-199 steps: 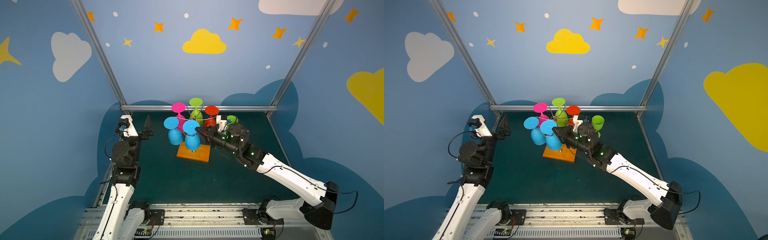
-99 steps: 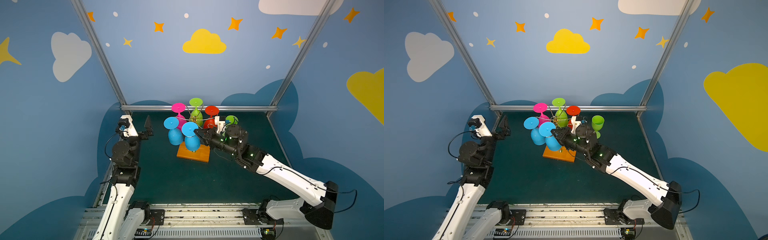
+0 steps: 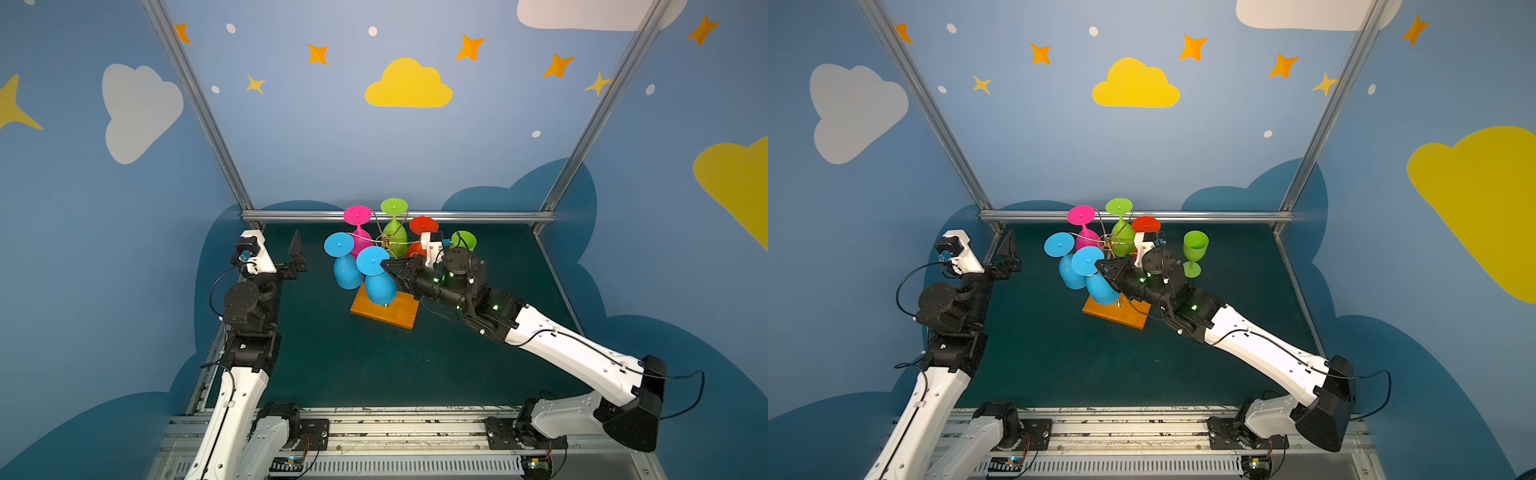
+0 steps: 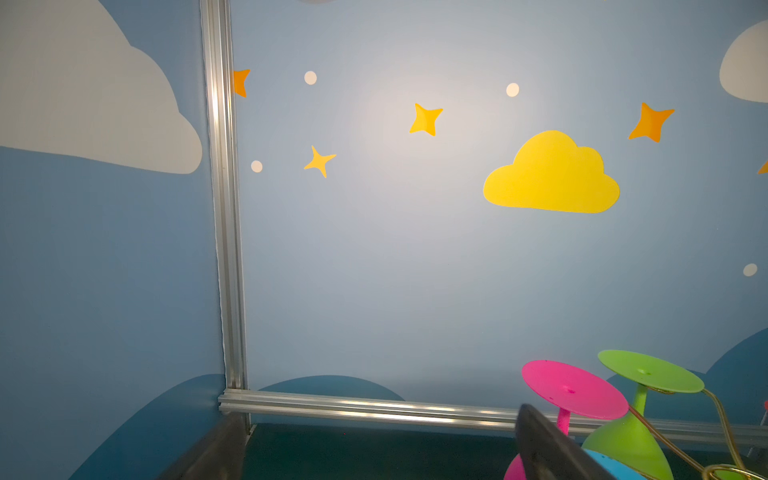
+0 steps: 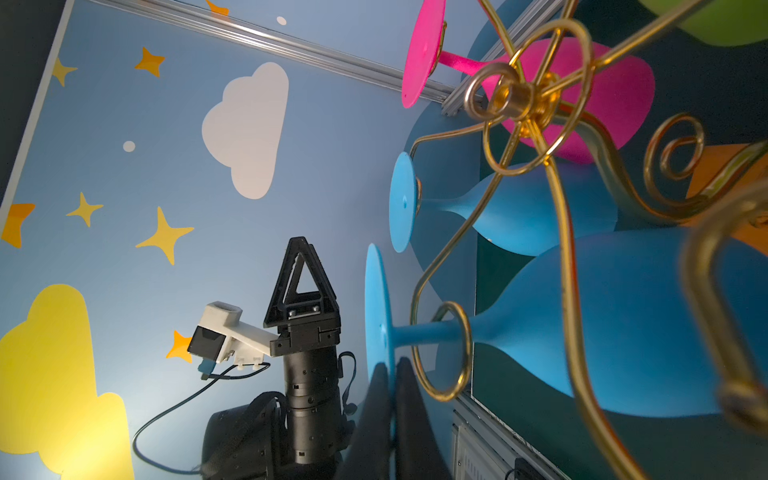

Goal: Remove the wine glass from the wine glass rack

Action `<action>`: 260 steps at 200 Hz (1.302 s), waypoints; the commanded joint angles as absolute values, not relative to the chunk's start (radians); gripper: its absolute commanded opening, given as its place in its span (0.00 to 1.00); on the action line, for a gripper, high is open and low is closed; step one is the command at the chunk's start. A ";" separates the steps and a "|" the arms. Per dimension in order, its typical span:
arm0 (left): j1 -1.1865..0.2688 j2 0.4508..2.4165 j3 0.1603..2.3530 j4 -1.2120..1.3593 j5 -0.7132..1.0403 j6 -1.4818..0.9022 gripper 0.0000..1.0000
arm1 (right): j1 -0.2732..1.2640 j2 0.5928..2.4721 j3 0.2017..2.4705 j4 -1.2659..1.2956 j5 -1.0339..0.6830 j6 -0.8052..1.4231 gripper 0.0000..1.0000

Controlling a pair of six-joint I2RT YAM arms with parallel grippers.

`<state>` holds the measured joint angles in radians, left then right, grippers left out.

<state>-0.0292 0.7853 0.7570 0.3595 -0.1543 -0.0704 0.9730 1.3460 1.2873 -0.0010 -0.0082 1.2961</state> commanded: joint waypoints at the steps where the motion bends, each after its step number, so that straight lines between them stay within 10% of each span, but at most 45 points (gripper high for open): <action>1: -0.030 0.779 0.754 0.380 -0.164 -0.057 0.99 | 0.976 1.348 1.337 -0.003 0.005 1.236 0.00; 260: -0.030 0.780 0.752 0.379 -0.166 -0.054 0.99 | 0.985 1.436 1.454 -0.085 -0.056 1.131 0.00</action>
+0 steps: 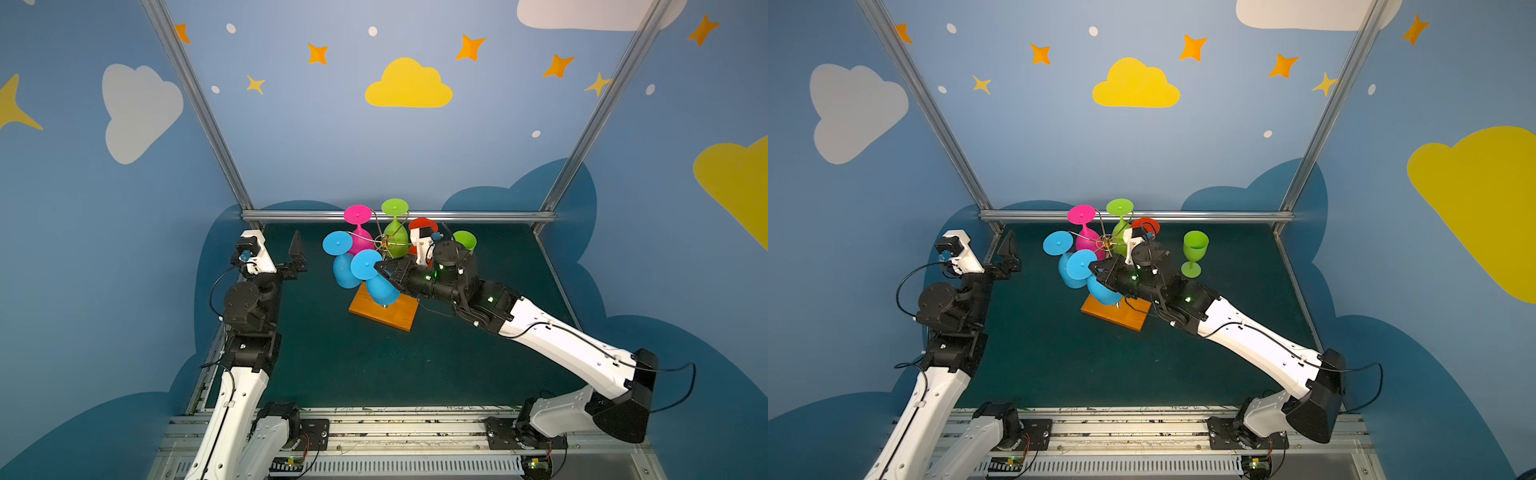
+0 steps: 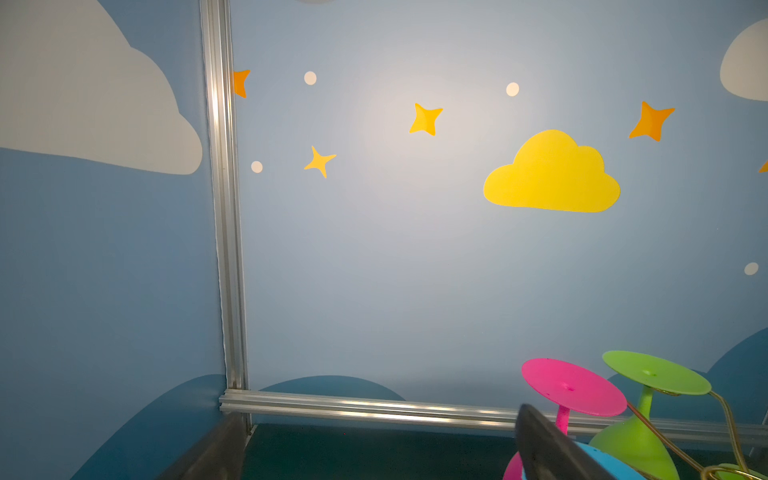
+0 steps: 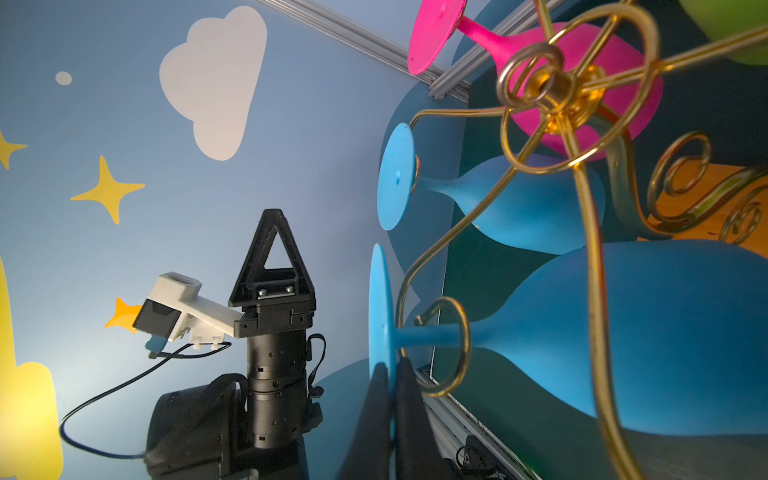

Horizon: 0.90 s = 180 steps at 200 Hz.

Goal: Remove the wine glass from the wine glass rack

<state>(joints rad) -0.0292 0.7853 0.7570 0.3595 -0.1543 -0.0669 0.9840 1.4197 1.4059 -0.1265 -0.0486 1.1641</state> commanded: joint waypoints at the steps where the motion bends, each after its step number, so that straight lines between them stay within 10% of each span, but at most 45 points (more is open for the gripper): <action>1: -0.030 0.779 0.753 0.379 -0.166 -0.054 0.99 | 0.985 1.437 1.455 -0.086 -0.056 1.131 0.00; 180: -0.031 0.781 0.752 0.379 -0.164 -0.052 0.99 | 0.978 1.483 1.510 -0.087 -0.075 1.090 0.00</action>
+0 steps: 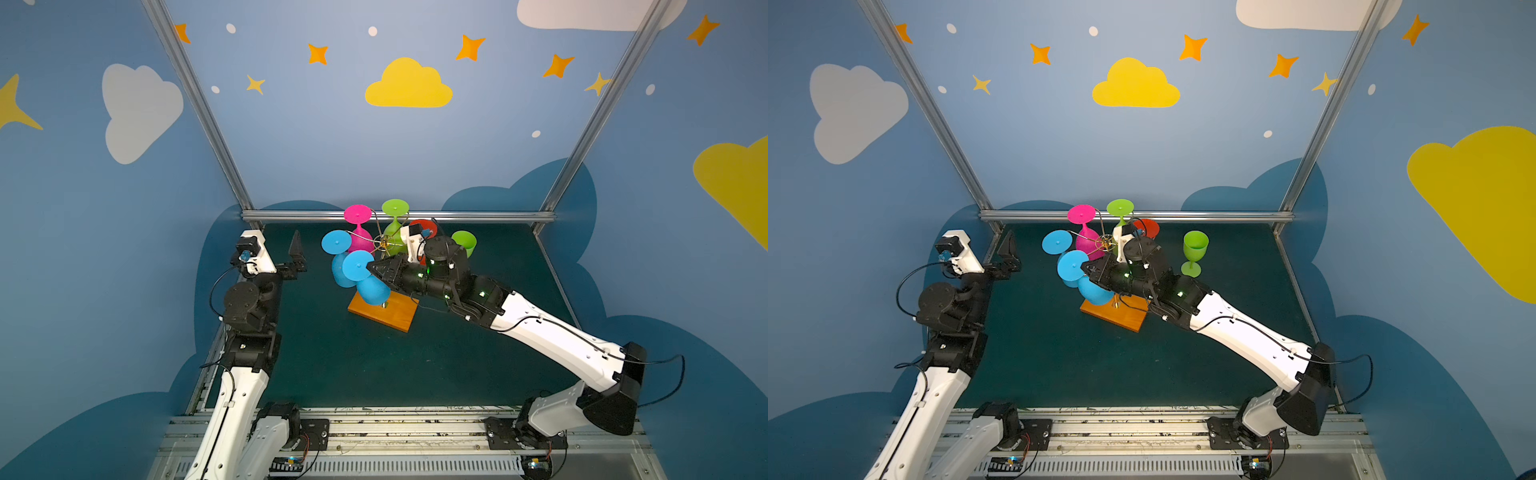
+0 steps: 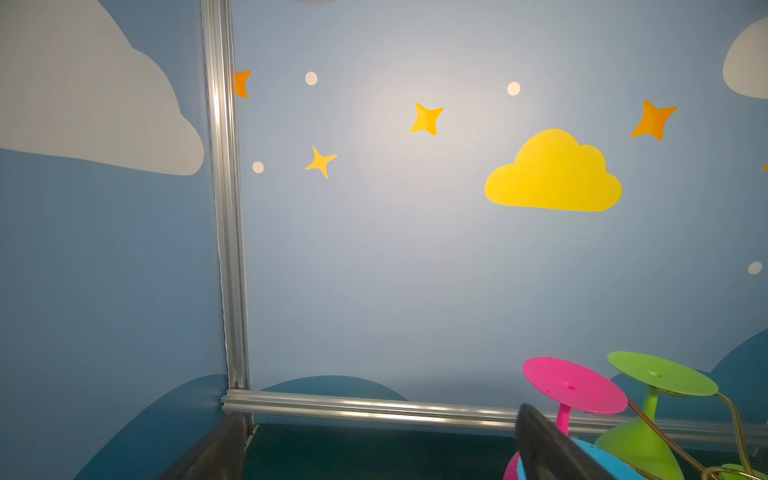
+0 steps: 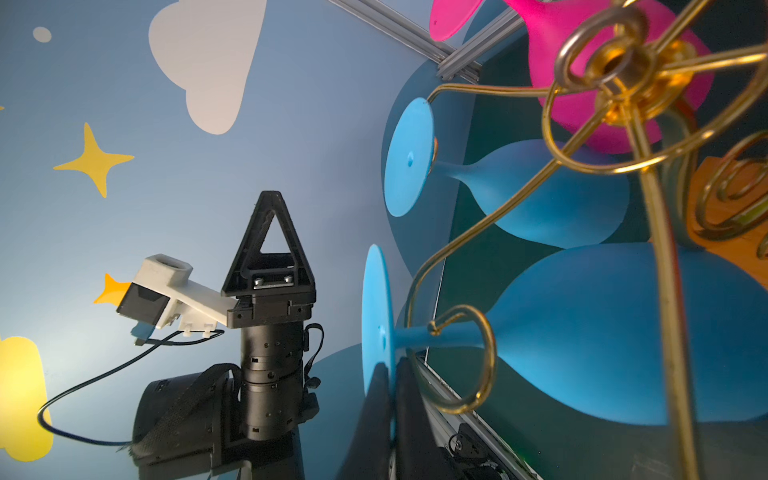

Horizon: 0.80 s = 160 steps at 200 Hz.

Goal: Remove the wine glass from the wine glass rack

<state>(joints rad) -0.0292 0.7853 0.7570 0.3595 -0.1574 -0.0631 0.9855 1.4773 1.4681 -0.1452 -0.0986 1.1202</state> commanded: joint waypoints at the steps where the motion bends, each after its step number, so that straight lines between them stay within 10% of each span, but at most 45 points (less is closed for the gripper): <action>1: -0.031 0.781 0.752 0.380 -0.164 -0.052 0.99 | 0.977 1.483 1.510 -0.087 -0.075 1.090 0.00; 160: -0.031 0.778 0.753 0.379 -0.167 -0.052 0.99 | 0.942 1.467 1.462 -0.045 -0.043 1.134 0.00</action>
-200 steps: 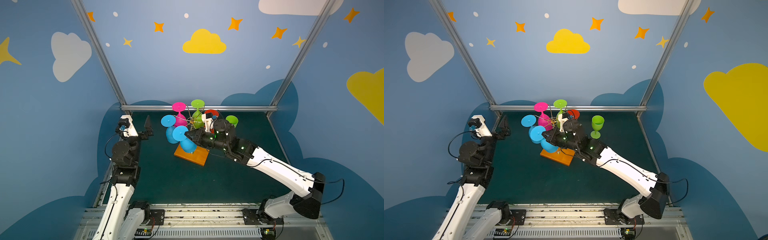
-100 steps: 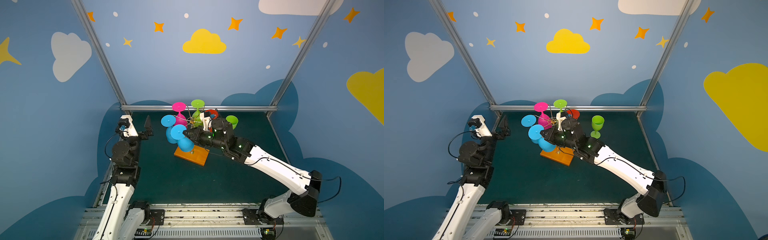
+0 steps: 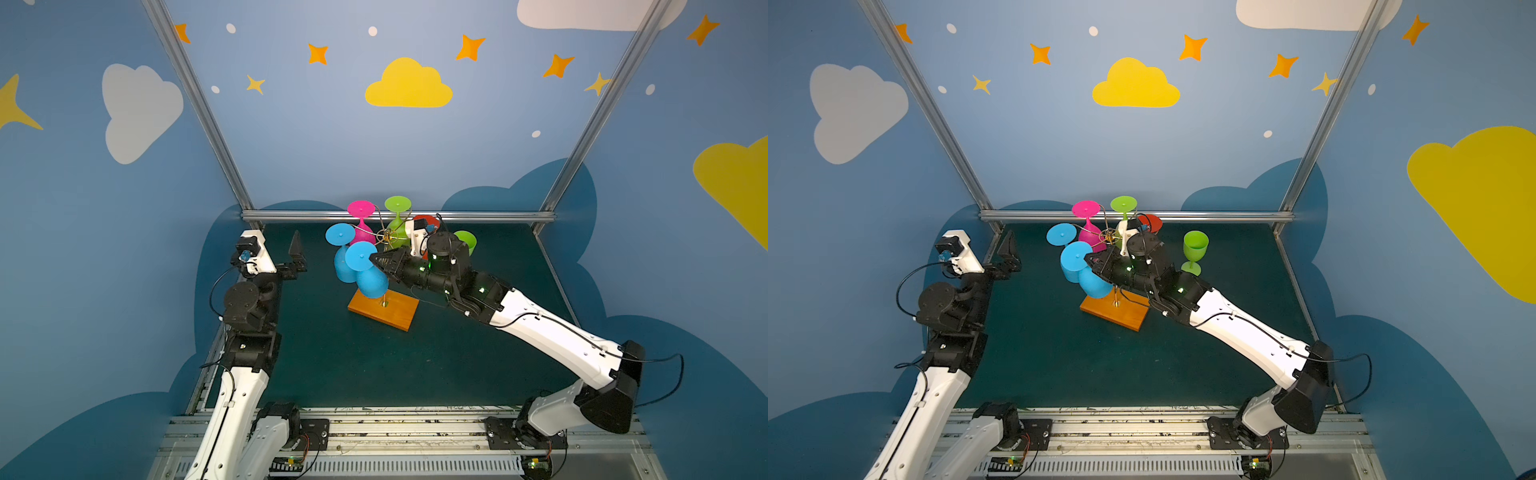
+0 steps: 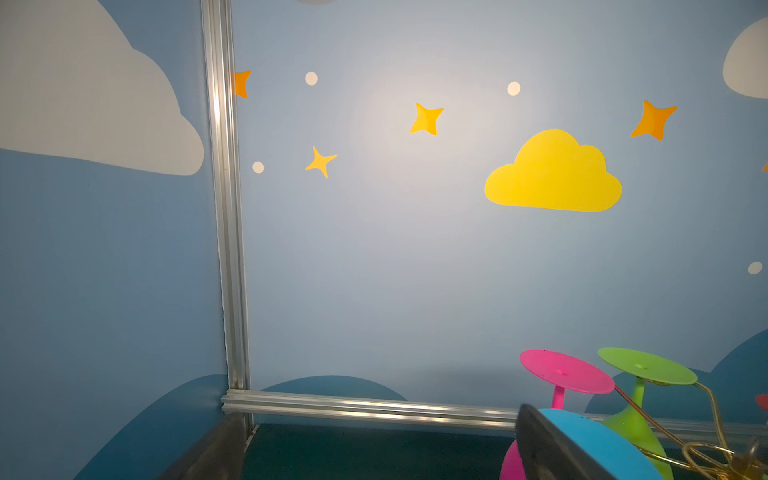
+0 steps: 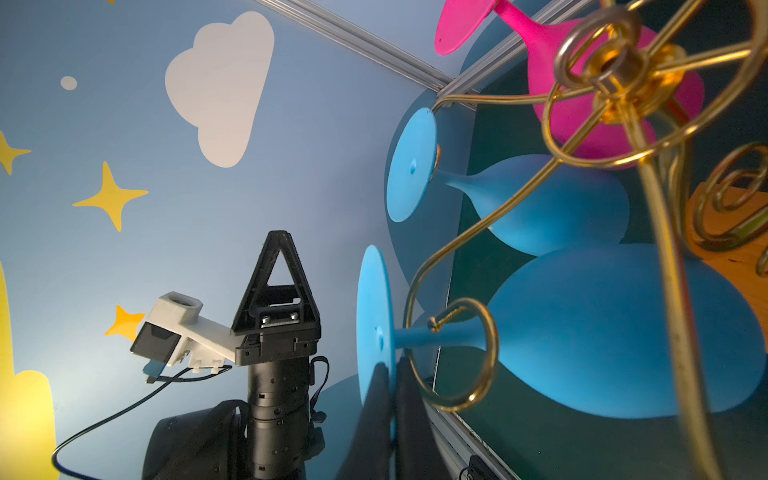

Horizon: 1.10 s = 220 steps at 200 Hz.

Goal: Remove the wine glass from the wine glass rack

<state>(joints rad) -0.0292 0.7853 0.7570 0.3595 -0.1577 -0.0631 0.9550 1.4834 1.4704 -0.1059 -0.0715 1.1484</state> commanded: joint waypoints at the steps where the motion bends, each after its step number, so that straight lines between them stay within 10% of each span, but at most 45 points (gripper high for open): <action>1: -0.031 0.778 0.752 0.380 -0.167 -0.052 0.99 | 0.942 1.468 1.462 -0.046 -0.044 1.135 0.00; 220: -0.031 0.771 0.761 0.369 -0.169 -0.052 0.99 | 0.988 1.367 1.423 -0.101 -0.001 1.081 0.00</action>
<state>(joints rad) -0.0292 0.7853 0.7570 0.3595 -0.1577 -0.0559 0.9916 1.3911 1.4136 -0.1162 -0.0307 1.1198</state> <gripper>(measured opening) 0.994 0.048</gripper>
